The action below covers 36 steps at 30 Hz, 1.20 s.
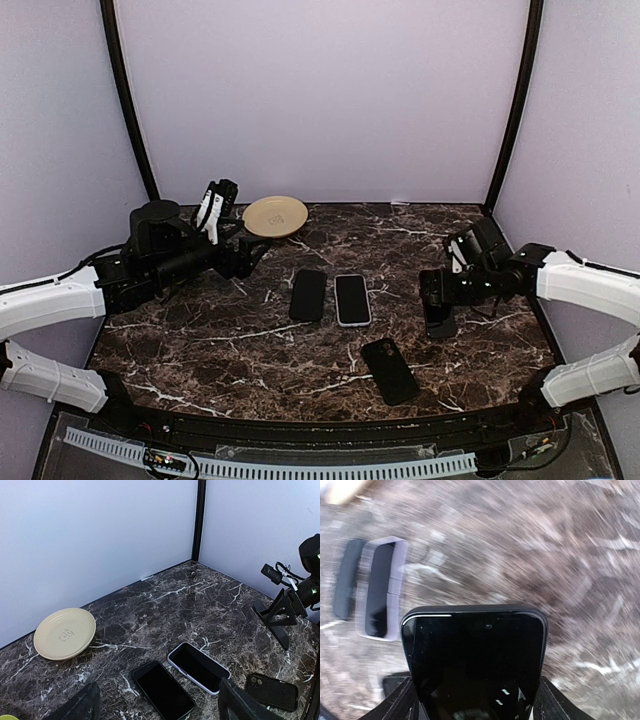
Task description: Put the phone into the phone case
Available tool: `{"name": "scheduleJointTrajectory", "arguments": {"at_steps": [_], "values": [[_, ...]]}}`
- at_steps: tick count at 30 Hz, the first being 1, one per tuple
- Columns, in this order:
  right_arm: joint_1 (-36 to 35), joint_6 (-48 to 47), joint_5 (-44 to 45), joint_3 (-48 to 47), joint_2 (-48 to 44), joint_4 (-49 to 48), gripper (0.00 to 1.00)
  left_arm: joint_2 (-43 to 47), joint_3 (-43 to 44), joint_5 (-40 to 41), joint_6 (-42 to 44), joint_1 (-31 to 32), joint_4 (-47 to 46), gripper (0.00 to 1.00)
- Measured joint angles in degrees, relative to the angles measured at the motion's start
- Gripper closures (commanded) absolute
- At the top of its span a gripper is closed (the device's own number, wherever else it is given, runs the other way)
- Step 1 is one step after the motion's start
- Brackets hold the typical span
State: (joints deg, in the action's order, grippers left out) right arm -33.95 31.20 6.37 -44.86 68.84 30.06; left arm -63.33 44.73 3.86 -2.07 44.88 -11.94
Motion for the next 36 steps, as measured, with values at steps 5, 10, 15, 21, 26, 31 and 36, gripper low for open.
{"name": "scheduleJointTrajectory", "arguments": {"at_steps": [5, 10, 15, 21, 26, 31, 36], "values": [[-6.56, -0.35, -1.4, 1.4, -3.89, -6.69, 0.61, 0.0, 0.0, 0.0, 0.0, 0.0, 0.0, 0.17], [-18.18, 0.63, 1.86, 4.61, -5.92, -11.93, 0.67, -0.22, 0.0, 0.0, 0.0, 0.0, 0.0, 0.17], [-29.33, 3.5, 10.4, 8.31, -6.93, -15.1, 0.68, -0.33, 0.0, 0.0, 0.0, 0.0, 0.0, 0.17], [-38.99, 8.41, 21.0, 9.35, -4.17, -15.32, 0.69, -0.37, 0.0, -0.07, 0.0, 0.0, 0.0, 0.17], [-42.42, 10.6, 26.36, 9.25, 0.74, -15.06, 0.7, -0.42, 0.0, -0.15, 0.0, 0.0, 0.0, 0.17], [-42.99, 11.76, 28.22, 8.55, 4.74, -14.53, 0.71, -0.44, 0.0, -0.15, 0.0, 0.0, 0.0, 0.17], [-42.99, 13.18, 27.93, 8.33, 6.14, -14.67, 0.71, -0.44, 0.0, -0.17, 0.0, 0.0, 0.02, 0.17]]}}
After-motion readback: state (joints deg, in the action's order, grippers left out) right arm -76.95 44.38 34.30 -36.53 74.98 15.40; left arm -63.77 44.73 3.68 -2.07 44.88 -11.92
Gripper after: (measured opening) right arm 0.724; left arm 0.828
